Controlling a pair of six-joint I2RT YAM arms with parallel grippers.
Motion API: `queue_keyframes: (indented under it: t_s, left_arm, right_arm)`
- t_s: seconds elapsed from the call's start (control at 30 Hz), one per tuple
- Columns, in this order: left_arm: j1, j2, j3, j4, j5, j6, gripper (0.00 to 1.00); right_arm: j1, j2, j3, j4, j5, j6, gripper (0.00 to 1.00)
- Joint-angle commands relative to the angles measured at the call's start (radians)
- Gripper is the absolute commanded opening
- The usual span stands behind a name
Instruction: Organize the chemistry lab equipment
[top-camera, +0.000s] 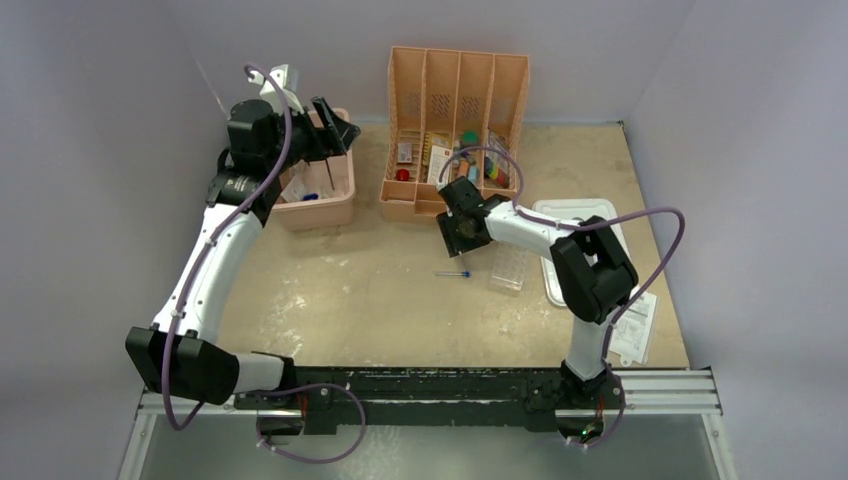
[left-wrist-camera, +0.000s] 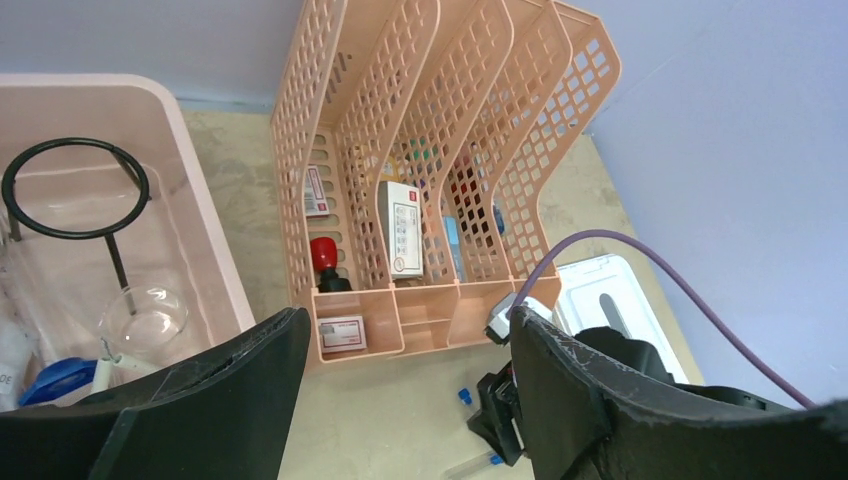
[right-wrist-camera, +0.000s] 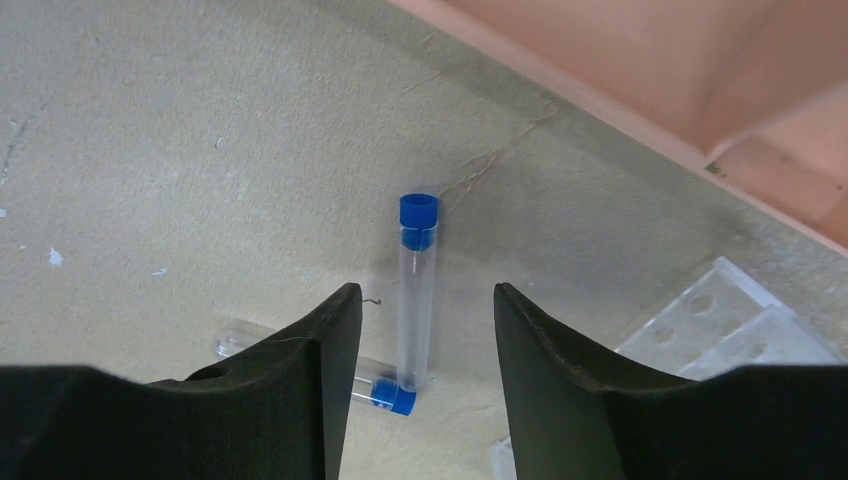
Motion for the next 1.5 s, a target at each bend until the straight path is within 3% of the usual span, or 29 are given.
queue_keyframes:
  t_s: [0.0,0.6,0.73,1.03,1.47]
  left_arm:
    - [-0.011,-0.005,-0.002,0.042,0.003,-0.029,0.72]
    - [-0.012,-0.030,-0.016,-0.006,0.042,-0.021,0.71]
    - [-0.014,-0.040,-0.036,0.013,0.043,-0.036,0.70]
    - [-0.059,-0.038,-0.067,0.075,0.026,-0.058,0.70]
    - [-0.162,0.012,-0.111,0.216,-0.064,-0.124,0.71]
  right_arm:
    - [0.011,-0.001,0.048,-0.013,-0.012,0.025,0.53]
    - [0.012,0.102,0.094,-0.036,-0.026,0.074,0.28]
    - [0.013,0.104,0.078,-0.014,-0.009,0.052,0.18]
    - [0.011,-0.045,0.033,0.090,0.029,-0.018,0.11]
    - [-0.024,-0.312,0.115,0.177,-0.054,0.037,0.11]
